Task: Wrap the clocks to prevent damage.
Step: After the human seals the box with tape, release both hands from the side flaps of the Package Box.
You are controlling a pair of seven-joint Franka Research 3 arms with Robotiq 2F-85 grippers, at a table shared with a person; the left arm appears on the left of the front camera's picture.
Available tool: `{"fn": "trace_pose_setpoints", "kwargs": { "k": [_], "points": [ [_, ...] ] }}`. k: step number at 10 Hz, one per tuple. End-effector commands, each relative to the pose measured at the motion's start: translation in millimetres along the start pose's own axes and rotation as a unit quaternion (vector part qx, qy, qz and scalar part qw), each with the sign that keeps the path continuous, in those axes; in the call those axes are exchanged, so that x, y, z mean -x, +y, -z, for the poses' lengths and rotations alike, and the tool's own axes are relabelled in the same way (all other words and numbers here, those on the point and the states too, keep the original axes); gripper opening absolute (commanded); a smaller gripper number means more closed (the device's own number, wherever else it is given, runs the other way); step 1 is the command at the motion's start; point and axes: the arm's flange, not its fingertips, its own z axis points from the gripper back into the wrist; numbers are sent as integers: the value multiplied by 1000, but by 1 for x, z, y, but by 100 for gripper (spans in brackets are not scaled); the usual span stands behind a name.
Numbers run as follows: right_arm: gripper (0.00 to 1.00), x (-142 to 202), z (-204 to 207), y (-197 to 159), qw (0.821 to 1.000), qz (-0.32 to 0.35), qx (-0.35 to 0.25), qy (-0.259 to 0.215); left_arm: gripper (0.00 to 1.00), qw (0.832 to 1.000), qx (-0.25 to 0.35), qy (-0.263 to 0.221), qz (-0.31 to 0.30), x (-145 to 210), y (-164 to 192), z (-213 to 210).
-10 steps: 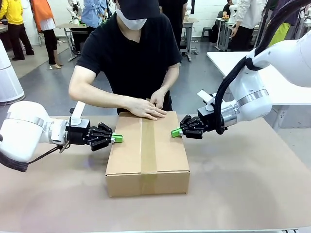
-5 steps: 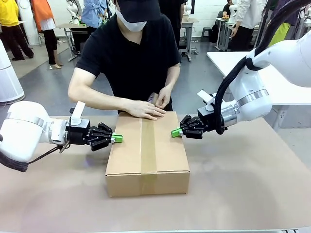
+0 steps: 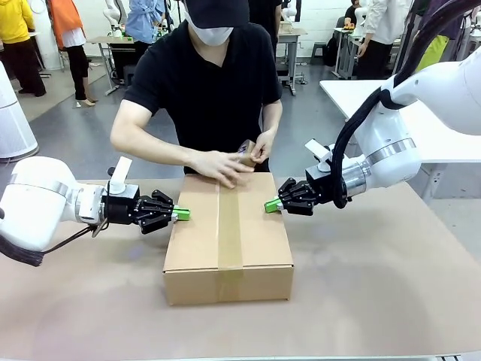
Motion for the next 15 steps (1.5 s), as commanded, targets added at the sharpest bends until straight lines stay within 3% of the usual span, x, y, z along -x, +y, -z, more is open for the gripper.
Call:
{"fn": "trace_pose_setpoints", "kwargs": {
  "k": [1,15],
  "points": [
    [1,2,2,0,1000,0,0,3,0,1000,-1,4,2,3,0,1],
    [1,0,0,0,1000,0,0,0,0,1000,0,0,0,0,0,0]
  ]
}}
